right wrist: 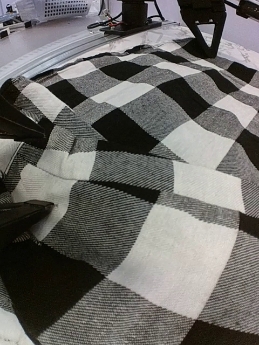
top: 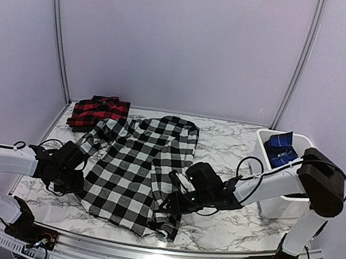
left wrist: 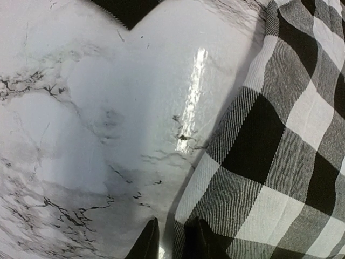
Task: Fold and stack the long sleeve shirts
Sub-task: Move the 1/3-folded shirt to the center of the board.
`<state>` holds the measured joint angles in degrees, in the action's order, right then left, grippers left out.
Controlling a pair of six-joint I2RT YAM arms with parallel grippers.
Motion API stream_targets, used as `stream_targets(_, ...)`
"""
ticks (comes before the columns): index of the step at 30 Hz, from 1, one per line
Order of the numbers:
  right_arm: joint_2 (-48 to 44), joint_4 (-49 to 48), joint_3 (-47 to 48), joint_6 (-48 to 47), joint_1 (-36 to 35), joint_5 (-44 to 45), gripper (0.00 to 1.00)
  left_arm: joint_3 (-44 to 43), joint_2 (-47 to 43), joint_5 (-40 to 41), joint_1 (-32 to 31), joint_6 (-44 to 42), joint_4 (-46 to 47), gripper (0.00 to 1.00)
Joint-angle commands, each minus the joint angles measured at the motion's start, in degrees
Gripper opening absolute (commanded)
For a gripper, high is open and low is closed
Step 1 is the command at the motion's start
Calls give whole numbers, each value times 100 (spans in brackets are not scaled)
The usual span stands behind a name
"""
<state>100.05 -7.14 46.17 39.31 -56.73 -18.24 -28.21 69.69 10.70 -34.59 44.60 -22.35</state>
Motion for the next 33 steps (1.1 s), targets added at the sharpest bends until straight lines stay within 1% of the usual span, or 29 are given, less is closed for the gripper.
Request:
stream_targets(1,-179,186,-250,103,-23,308,38,203,18,-402,-95,-57,198,19)
stream_targets(3,-274,295,-369,87,-4,365,38,239,66,-510,-217,-37,269,13)
stream_targets(6,-425,410,-576,48,43,408,39,227,101,-605,-558,89,305,6)
stream_targets(10,-696,676,-835,-63,175,466,39,178,162,-747,-1190,507,313,1)
stream_targets(14,-1283,1179,-1227,-149,449,532,39,175,76,-814,-1924,1114,319,0)
stream_targets(17,-1855,1462,-1528,-176,657,549,40,63,97,-753,-2608,1555,314,0)
stream_targets(22,-2487,1998,-1684,-172,717,650,40,-237,541,-596,-3588,2072,328,0)
stream_targets(23,-2607,2118,-1685,-170,720,702,40,-367,646,-578,-3737,2106,320,2)
stream_targets(25,-2827,2347,-1629,-192,719,798,40,-530,780,-556,-3903,2111,254,10)
stream_targets(26,-2905,2456,-1572,-215,719,861,40,-603,757,-476,-3914,2122,138,17)
stream_targets(29,-3072,2641,-1347,-239,723,980,41,-868,447,92,-3796,1988,-409,35)
stream_targets(33,-3227,2652,-1102,-216,716,1085,41,-1200,-109,537,-3273,1746,-854,41)
